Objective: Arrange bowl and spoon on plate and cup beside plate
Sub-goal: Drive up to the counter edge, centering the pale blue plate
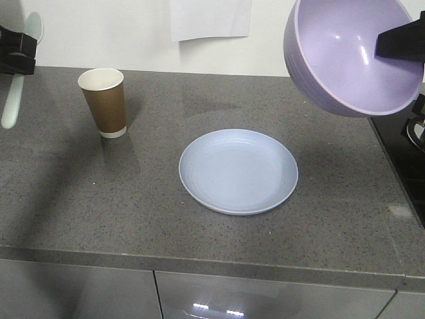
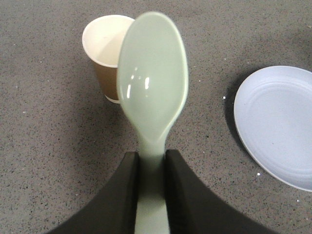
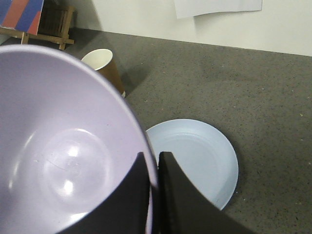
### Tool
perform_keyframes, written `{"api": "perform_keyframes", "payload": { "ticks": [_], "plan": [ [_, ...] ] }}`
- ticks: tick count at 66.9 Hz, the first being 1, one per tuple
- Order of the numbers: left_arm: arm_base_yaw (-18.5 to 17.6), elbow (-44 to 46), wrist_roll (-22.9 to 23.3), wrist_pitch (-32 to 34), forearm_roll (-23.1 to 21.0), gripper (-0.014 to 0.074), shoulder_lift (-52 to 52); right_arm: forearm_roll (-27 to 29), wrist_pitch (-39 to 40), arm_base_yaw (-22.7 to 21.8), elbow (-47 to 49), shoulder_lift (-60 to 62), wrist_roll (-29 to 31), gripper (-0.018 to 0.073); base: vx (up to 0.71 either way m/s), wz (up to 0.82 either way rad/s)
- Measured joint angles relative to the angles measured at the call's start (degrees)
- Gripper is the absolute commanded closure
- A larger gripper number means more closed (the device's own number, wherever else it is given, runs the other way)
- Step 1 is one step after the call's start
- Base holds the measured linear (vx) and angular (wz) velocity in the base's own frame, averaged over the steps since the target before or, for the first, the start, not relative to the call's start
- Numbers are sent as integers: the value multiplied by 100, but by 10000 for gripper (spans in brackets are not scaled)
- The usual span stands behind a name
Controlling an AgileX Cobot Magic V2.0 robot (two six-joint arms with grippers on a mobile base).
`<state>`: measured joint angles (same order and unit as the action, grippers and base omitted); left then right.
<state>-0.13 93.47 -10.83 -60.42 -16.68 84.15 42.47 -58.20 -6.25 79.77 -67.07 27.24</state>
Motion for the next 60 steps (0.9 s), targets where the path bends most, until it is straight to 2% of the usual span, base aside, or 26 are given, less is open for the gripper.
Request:
{"api": "perform_keyframes", "payload": {
  "ticks": [60],
  "plan": [
    [0, 0, 0, 0, 0, 603, 0, 0, 0, 0, 0, 0, 0, 565, 5, -1]
  ]
}}
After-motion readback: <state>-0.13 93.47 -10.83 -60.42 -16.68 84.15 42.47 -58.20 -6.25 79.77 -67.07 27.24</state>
